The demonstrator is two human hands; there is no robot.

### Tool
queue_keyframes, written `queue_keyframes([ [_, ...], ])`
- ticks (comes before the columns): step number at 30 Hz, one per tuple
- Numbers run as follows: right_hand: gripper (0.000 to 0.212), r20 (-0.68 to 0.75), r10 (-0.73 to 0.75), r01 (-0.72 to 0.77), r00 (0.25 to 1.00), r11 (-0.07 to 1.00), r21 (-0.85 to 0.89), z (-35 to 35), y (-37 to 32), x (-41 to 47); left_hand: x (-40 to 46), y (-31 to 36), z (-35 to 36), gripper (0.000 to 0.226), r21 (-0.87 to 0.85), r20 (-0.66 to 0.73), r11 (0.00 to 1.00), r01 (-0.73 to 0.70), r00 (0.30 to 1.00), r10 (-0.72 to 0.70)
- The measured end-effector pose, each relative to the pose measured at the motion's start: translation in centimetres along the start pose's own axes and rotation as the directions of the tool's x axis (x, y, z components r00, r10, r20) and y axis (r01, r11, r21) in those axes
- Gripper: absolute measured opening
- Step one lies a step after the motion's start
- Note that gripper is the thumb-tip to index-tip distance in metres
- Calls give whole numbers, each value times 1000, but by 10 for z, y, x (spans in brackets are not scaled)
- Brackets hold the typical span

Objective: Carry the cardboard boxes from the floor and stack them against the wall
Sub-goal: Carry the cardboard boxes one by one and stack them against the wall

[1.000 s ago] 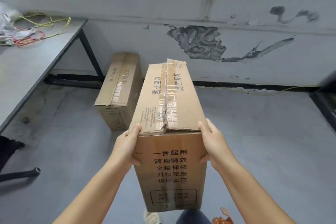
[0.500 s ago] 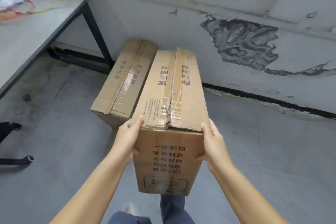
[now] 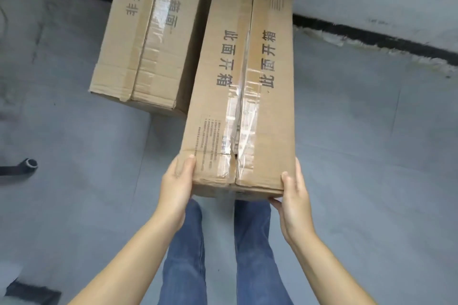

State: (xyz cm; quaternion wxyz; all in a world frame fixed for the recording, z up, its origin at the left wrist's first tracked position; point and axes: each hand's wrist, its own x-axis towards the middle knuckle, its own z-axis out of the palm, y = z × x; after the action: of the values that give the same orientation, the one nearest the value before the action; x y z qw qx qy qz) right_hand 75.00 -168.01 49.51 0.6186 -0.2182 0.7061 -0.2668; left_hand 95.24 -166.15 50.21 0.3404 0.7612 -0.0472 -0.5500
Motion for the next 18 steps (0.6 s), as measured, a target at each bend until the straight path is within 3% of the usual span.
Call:
queue_keyframes([
  [3,38,43,135,-137,990,990,39,3,16,0,1,-21,-15,30,-11,89,965,260,962,-258],
  [6,37,52,243,-243,969,970,-18,4,33,3,6,-43,-31,45,-148,218,838,525,844,-490],
  [12,42,50,128,-122,991,988,-98,15,53,23,37,-65,-39,39,-283,269,847,450,885,-380],
  [18,41,58,62,-59,996,997,-59,44,32,88,99,-28,-21,30,-328,266,852,408,905,-332],
])
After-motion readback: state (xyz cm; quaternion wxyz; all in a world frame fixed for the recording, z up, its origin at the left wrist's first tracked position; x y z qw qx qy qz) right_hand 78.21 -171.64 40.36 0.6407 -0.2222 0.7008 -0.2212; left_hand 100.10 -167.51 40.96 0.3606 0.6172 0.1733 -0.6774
